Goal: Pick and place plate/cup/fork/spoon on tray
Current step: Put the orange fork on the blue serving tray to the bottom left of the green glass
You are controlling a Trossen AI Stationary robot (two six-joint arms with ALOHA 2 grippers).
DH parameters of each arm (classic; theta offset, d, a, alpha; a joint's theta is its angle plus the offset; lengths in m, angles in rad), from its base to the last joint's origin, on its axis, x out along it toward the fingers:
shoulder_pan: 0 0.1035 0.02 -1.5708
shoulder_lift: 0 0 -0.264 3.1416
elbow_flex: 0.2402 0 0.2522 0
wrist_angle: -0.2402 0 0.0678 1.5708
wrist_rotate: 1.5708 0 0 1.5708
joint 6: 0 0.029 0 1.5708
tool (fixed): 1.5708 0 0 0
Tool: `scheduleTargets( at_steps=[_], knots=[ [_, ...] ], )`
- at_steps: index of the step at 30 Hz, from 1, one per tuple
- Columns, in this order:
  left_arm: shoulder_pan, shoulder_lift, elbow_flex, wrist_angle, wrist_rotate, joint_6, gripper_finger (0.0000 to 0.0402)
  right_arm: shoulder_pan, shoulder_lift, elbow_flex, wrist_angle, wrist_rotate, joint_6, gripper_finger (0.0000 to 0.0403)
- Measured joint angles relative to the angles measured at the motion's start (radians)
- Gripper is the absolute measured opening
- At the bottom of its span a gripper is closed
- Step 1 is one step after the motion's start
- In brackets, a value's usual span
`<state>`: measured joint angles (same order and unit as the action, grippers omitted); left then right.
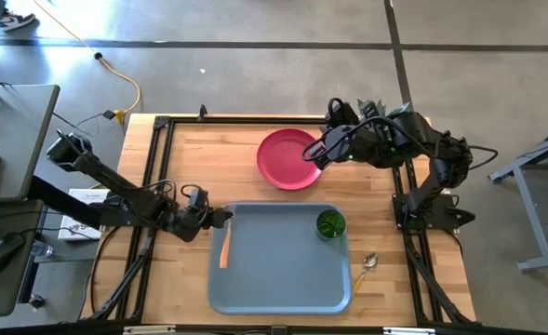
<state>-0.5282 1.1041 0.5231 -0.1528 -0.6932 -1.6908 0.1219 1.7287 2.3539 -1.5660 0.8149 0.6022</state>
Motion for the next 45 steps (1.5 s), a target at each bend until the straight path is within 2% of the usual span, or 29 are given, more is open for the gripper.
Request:
scheduleTargets(
  at_steps=[6,21,34,45],
  knots=[
    [-0.063,0.053,-0.058,0.080,-0.065,-0.105,0.0000,0.000,0.000,0.000,0.005,0.001,0.003,0.0094],
    [-0.155,0.315,-0.058,0.295,-0.093,-0.254,0.0001,-0.006,0.000,0.000,0.030,-0.003,0.028,0.0094],
    [-0.214,0.443,-0.056,0.303,-0.095,-0.450,0.0001,-0.006,0.000,0.000,0.045,-0.041,0.053,0.0094],
    [-0.214,0.456,-0.056,0.275,-0.019,-0.482,0.0001,-0.006,0.000,0.000,0.053,-0.041,0.056,0.0094]
  ],
)
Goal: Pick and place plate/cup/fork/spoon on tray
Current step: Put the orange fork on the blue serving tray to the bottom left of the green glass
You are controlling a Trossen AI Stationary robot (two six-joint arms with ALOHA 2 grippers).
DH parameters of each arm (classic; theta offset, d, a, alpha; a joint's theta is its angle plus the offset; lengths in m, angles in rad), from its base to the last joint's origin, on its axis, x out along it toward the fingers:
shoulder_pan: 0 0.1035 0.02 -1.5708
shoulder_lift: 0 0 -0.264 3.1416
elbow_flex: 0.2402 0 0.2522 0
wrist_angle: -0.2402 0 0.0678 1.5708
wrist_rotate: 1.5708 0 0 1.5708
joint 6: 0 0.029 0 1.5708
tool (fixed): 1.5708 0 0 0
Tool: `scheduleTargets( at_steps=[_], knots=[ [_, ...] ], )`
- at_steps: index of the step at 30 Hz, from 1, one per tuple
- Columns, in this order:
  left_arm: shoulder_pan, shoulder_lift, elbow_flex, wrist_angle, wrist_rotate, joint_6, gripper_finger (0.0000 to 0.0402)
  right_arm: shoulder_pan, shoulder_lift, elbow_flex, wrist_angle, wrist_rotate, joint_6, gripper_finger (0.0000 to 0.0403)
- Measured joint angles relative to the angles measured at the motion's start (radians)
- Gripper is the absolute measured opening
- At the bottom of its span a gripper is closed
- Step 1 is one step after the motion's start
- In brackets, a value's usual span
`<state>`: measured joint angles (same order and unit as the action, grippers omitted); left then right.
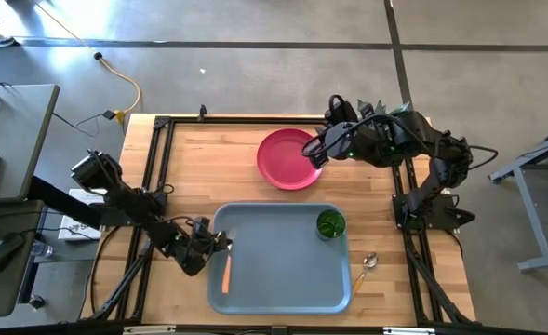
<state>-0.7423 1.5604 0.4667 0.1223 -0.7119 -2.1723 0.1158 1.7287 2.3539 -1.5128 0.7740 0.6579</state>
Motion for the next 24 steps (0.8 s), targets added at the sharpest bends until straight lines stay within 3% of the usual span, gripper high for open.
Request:
scheduleTargets(
  at_steps=[24],
  knots=[
    [0.029,-0.001,0.001,-0.019,0.135,-0.035,0.0007,0.000,0.000,0.000,0.002,0.000,-0.003,0.0094]
  ],
)
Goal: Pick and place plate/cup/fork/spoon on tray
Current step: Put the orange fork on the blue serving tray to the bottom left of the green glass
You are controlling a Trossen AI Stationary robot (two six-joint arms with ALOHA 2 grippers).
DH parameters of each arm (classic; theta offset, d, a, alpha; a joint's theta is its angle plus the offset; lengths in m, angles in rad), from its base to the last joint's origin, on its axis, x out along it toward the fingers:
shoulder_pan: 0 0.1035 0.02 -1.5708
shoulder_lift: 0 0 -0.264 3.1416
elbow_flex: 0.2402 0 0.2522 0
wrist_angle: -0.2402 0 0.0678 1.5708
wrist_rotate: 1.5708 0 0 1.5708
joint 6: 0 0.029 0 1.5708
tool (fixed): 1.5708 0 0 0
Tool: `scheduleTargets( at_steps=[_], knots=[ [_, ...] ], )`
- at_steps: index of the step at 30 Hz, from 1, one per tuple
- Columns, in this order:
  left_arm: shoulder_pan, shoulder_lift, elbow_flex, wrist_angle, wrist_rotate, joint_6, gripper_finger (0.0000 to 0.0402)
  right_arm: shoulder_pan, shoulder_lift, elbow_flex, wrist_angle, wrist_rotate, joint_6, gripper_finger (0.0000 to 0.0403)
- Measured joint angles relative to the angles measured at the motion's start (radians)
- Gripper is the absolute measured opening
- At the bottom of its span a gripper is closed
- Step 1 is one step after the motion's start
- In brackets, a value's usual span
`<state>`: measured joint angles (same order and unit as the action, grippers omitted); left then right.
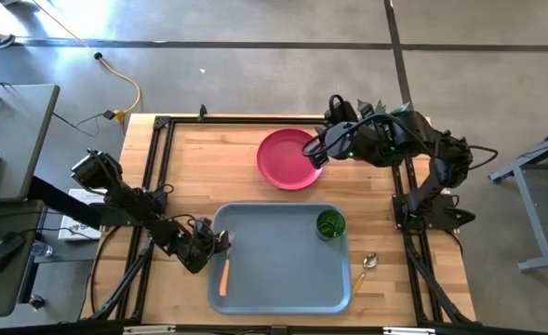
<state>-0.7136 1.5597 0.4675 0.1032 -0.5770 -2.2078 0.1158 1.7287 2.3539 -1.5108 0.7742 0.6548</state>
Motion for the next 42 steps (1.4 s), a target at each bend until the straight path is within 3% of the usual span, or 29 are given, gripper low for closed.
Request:
scheduleTargets(
  at_steps=[10,42],
  knots=[
    [0.000,0.001,-0.001,0.006,-0.001,-0.006,0.0054,0.000,0.000,0.000,-0.011,0.000,0.000,0.0094],
    [0.000,-0.047,-0.003,-0.039,-0.008,0.002,0.0051,0.000,0.000,0.000,-0.016,-0.016,-0.008,0.0094]
  ],
)
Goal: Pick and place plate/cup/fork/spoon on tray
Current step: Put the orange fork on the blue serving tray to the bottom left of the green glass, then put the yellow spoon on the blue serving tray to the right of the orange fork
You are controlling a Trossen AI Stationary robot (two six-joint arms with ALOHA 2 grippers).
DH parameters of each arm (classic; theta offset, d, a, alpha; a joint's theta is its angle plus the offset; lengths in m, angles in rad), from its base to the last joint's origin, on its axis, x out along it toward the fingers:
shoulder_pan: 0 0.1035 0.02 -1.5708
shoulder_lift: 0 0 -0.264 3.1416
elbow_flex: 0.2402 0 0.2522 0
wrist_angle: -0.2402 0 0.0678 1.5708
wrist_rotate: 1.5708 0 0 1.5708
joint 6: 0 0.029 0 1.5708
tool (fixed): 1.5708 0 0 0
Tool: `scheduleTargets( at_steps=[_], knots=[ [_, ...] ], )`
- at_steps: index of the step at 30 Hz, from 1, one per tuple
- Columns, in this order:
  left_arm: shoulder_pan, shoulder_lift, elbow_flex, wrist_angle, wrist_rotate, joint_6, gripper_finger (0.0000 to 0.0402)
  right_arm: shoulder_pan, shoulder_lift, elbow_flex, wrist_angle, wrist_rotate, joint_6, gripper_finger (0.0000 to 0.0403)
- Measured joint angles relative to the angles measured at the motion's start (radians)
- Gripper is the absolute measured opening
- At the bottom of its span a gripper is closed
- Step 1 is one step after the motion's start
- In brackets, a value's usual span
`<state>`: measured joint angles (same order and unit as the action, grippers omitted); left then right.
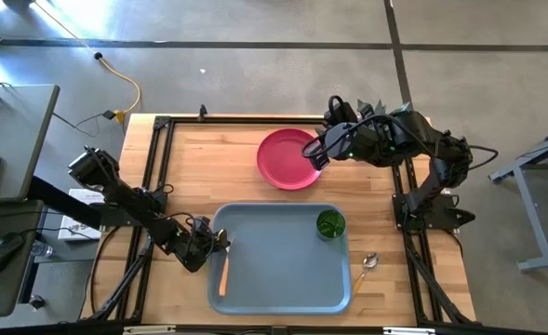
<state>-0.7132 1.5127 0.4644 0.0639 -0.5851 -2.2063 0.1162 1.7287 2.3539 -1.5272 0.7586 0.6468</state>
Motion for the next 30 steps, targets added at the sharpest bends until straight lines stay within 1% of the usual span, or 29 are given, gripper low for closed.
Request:
scheduleTargets(
  at_steps=[14,18,23,27,30],
  knots=[
    [0.000,0.000,0.001,-0.008,0.001,0.010,0.0051,0.000,0.000,0.000,-0.002,-0.008,0.000,0.0094],
    [0.000,-0.017,0.001,-0.013,0.000,0.021,0.0051,0.000,0.000,0.000,-0.002,-0.012,0.000,0.0094],
    [0.000,-0.061,0.002,-0.074,0.004,0.044,0.0051,0.000,0.000,0.000,-0.003,-0.013,0.000,0.0094],
    [0.000,-0.083,0.002,-0.140,0.038,0.036,0.0051,0.000,0.000,0.000,-0.003,-0.015,0.000,0.0094],
    [0.000,-0.095,0.002,-0.149,0.045,0.037,0.0051,0.000,0.000,0.000,-0.003,-0.015,0.000,0.0094]
  ],
)
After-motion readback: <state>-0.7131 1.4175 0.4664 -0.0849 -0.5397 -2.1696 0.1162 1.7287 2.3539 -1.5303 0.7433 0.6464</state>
